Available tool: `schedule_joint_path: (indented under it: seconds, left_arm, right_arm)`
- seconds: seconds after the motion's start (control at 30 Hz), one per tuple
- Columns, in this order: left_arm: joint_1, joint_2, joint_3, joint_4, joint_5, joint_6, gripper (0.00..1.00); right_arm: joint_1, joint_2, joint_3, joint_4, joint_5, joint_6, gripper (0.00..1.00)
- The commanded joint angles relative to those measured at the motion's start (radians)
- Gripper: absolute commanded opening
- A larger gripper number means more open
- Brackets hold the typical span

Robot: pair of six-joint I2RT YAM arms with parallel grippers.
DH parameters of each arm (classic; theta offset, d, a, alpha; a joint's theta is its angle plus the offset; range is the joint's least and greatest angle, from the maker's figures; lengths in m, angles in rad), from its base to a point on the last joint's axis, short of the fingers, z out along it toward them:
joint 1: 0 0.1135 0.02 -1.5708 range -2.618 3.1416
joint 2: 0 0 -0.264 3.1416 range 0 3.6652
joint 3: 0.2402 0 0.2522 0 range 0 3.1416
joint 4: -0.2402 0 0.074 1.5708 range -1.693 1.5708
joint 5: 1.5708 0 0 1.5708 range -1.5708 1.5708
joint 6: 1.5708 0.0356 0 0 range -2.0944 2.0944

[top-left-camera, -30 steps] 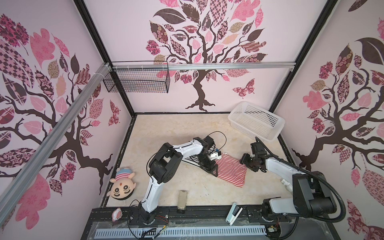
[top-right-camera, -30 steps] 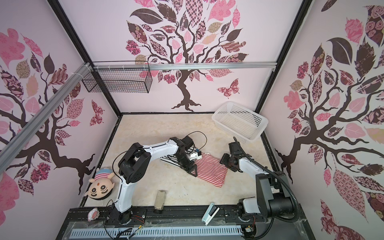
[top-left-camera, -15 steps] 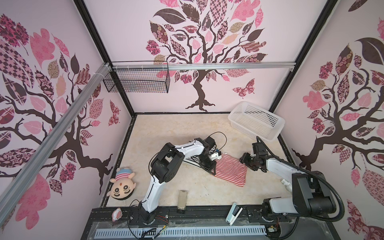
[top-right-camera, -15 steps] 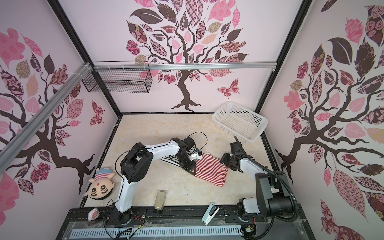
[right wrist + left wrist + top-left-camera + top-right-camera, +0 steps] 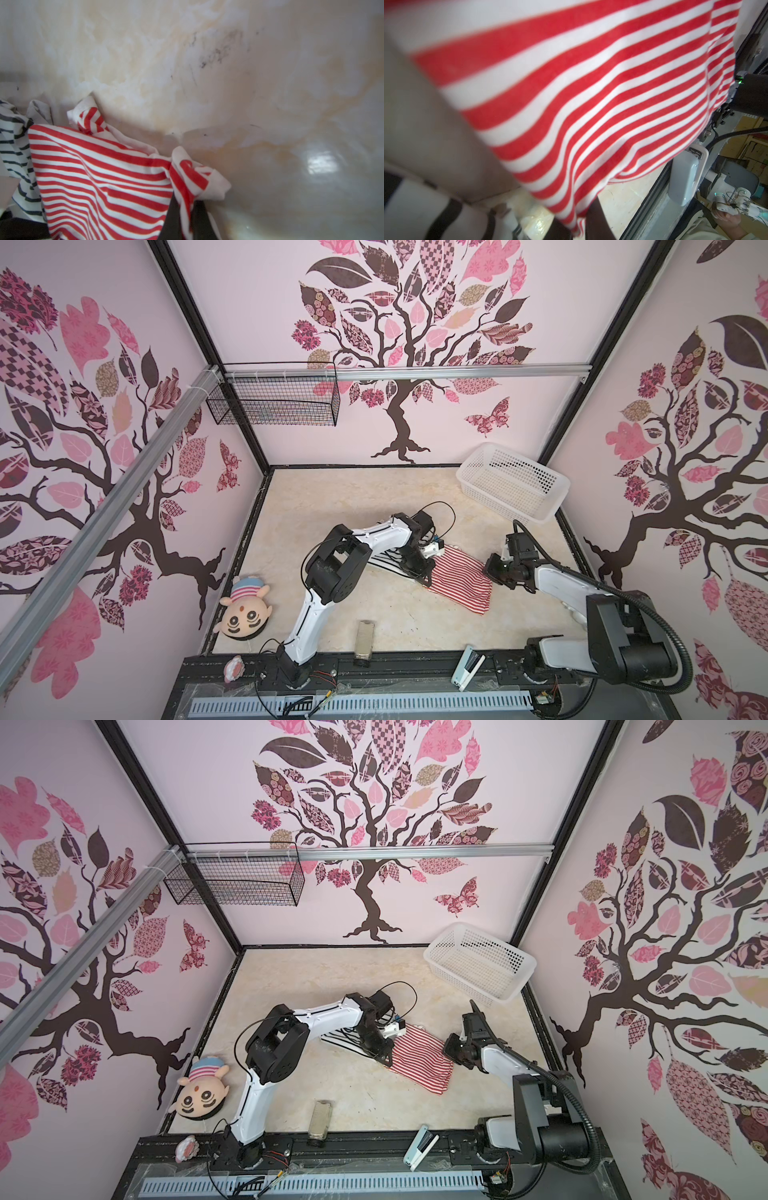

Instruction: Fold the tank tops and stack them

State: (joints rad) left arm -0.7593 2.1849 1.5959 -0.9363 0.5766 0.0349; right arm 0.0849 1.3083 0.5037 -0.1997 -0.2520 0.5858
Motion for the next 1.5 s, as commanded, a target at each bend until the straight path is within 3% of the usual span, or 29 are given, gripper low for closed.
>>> schedule_joint_path:
  seconds: [0.0,0.27,0.6,0.83,1.07,1.47]
  left_arm:
    - [-0.002,0.012,0.048,-0.003,0.004,0.012,0.09]
    - [-0.002,-0.061,0.096,-0.047,0.052,0.031,0.07]
    - [0.020,-0.126,0.161,-0.098,0.014,0.055,0.07]
    - [0.131,-0.152,0.197,-0.122,0.016,0.069,0.07]
    - [0.240,-0.157,0.212,-0.181,-0.020,0.132,0.07]
    - [0.454,-0.262,0.057,-0.167,-0.009,0.187,0.07]
  right_arm:
    - [0.002,-0.047,0.010,-0.124,0.010,-0.008,0.00]
    - [0.002,-0.147,0.101,-0.218,-0.006,-0.010,0.00]
    - [0.003,-0.129,0.251,-0.265,-0.040,-0.005,0.00]
    - [0.016,-0.051,0.358,-0.249,-0.061,0.009,0.00]
    - [0.136,0.094,0.475,-0.191,-0.028,0.057,0.00]
    - [0.247,0.329,0.658,-0.114,-0.051,0.110,0.00]
